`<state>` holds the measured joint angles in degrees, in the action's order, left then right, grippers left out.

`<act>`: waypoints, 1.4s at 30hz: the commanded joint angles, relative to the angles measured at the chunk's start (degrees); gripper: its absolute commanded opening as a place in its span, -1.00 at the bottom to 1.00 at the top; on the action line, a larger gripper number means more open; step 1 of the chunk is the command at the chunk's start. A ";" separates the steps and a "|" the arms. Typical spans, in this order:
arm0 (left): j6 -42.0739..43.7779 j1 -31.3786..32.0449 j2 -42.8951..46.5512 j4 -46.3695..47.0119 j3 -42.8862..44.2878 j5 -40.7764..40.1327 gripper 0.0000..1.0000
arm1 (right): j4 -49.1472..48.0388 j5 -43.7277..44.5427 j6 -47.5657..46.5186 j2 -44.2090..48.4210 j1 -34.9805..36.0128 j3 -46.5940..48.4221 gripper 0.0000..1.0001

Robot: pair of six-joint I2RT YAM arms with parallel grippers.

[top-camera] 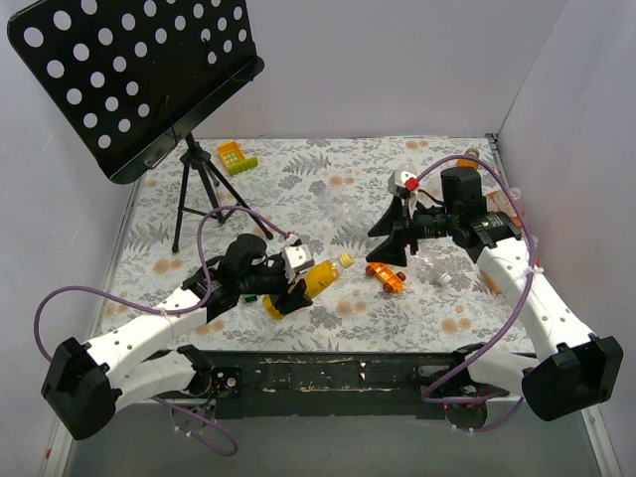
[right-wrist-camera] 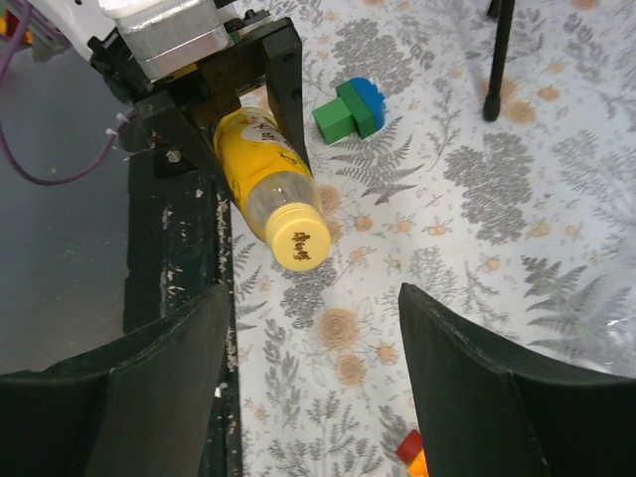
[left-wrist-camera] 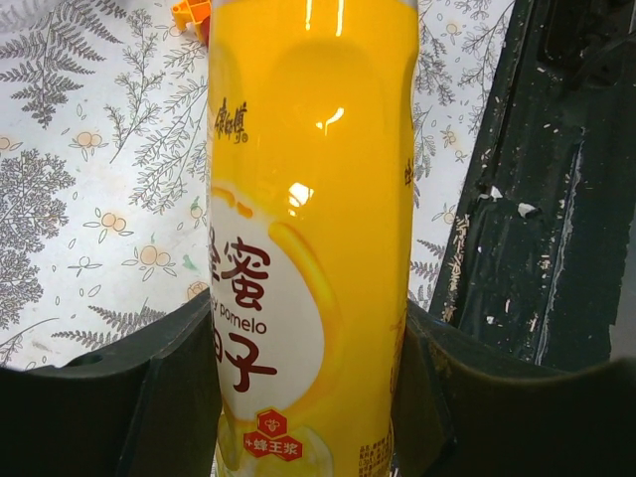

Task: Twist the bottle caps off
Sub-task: Unscrew the bottle cap from the plastic bottle.

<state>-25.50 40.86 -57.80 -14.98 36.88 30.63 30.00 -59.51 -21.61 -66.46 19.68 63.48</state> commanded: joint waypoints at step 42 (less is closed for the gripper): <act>-2.89 9.24 -4.78 11.56 1.96 -14.46 -1.00 | -2.58 -0.43 26.70 -9.74 2.02 -0.73 0.15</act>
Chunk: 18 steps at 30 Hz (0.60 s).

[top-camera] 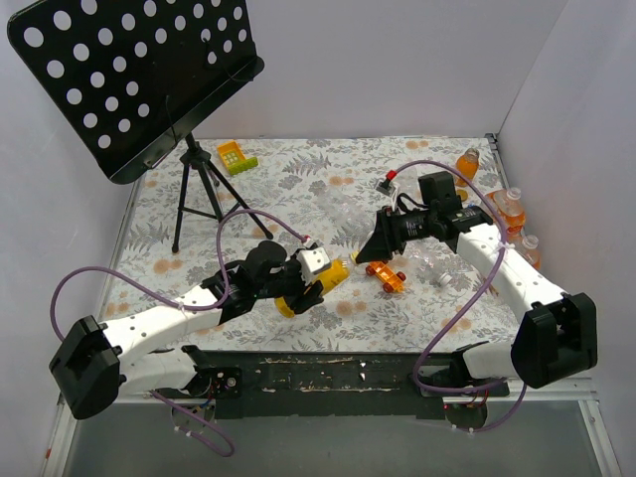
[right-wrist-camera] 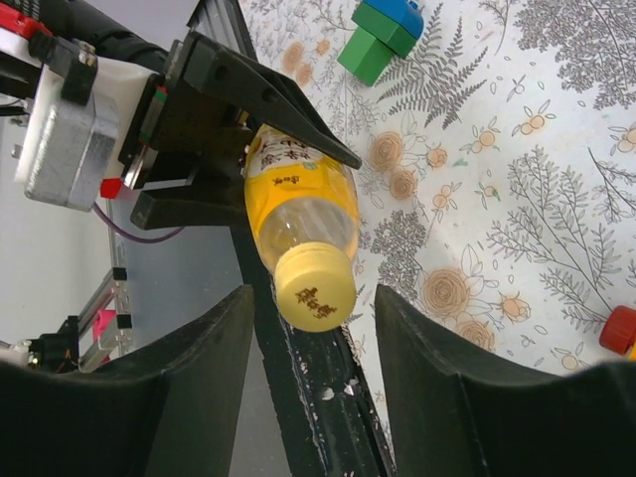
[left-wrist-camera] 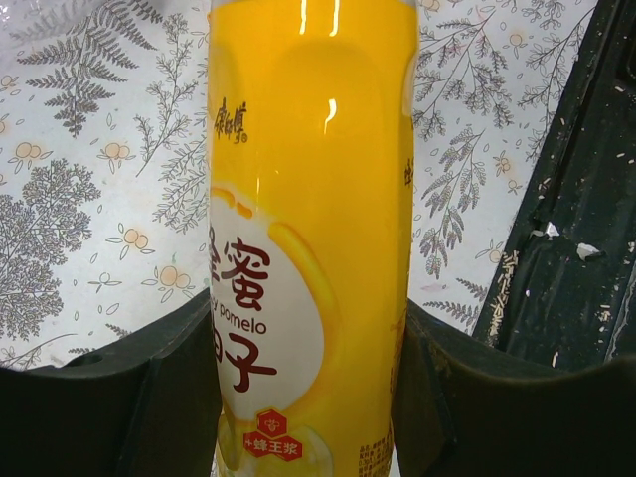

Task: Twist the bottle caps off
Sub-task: Unscrew the bottle cap from the plastic bottle.

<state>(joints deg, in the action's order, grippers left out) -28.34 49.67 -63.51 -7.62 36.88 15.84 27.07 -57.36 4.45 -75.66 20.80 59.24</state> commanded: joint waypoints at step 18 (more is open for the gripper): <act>1.09 0.43 4.18 3.67 -0.41 3.93 -1.00 | 11.05 -8.19 -26.81 1.04 2.93 5.53 -0.97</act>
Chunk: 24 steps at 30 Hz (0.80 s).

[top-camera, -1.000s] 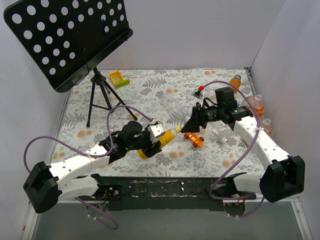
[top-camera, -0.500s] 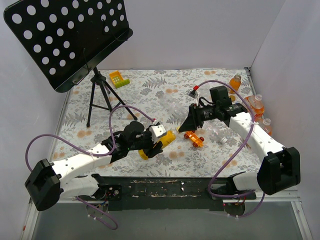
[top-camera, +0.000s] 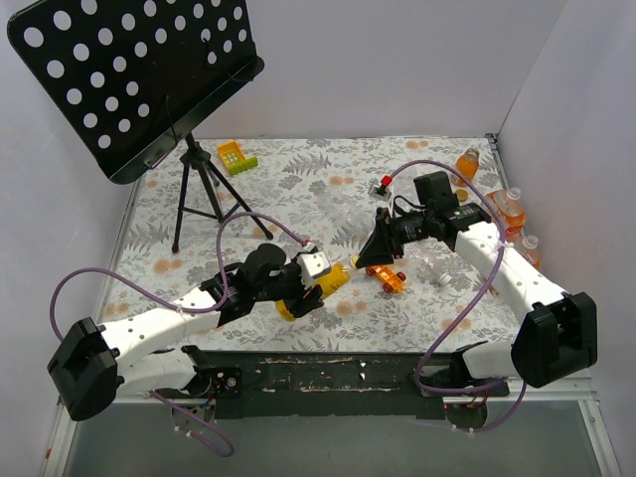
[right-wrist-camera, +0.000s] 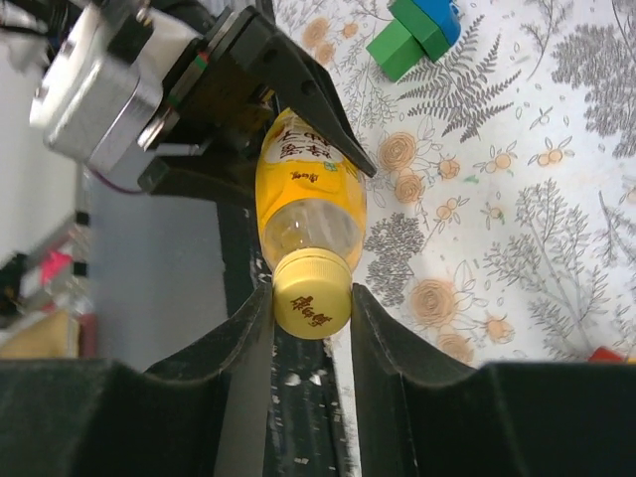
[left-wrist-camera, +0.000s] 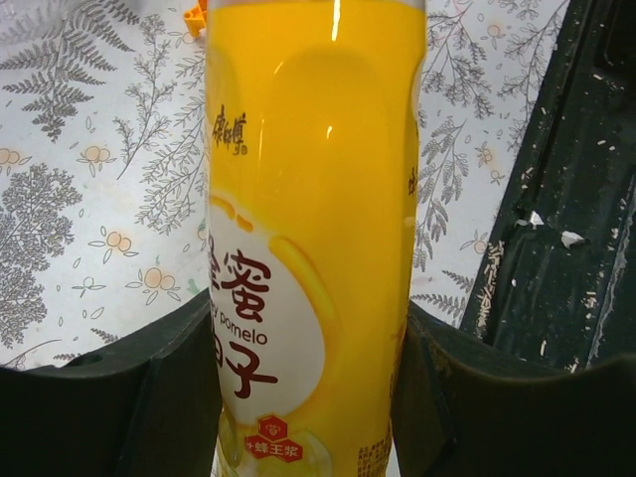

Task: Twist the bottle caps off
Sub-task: Unscrew the bottle cap from the plastic bottle.

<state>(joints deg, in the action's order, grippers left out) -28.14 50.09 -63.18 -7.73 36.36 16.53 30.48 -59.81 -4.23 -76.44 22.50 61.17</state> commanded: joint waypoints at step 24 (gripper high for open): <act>1.69 -11.94 2.09 -2.73 1.26 26.09 -1.00 | 3.54 1.36 -49.22 12.64 1.76 -0.43 -0.86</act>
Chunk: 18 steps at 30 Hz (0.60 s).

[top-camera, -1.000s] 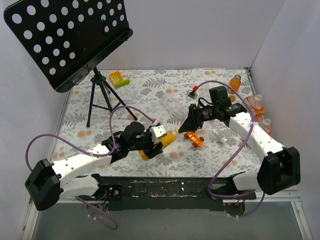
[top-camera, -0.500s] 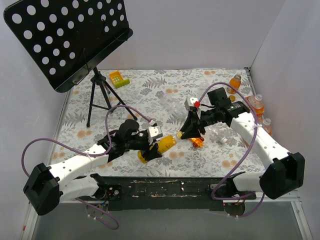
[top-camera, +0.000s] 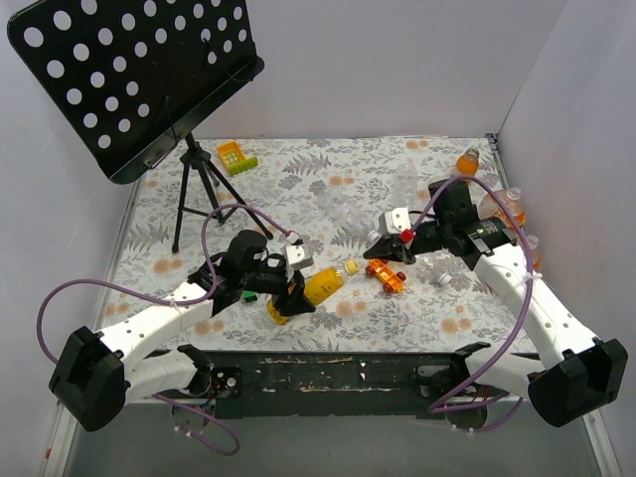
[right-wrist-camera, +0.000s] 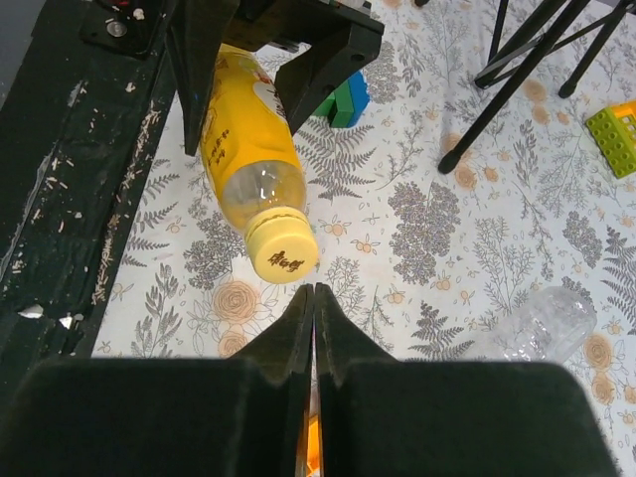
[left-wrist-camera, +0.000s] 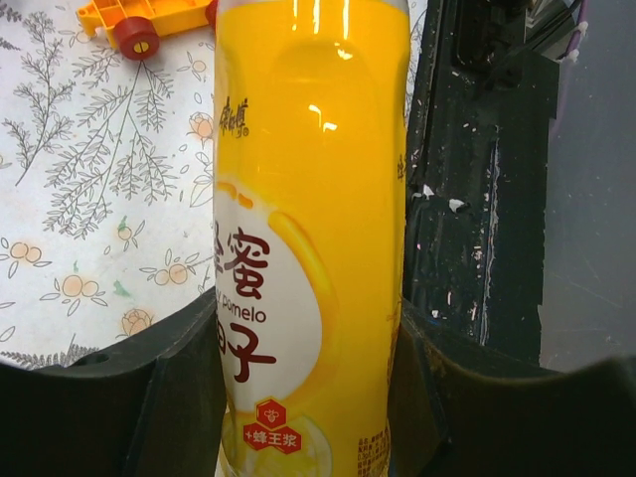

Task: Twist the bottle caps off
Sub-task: Unscrew the bottle cap from the plastic bottle.

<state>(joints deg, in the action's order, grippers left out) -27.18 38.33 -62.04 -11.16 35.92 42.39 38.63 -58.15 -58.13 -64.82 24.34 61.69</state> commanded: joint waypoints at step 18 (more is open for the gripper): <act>1.16 -0.01 2.63 0.35 0.55 -4.24 -1.00 | -9.27 -1.35 21.55 -1.80 -0.52 -0.78 -0.39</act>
<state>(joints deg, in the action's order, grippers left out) -26.81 38.35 -62.04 -13.06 35.92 38.37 32.58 -58.61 -42.52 -66.48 24.34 60.95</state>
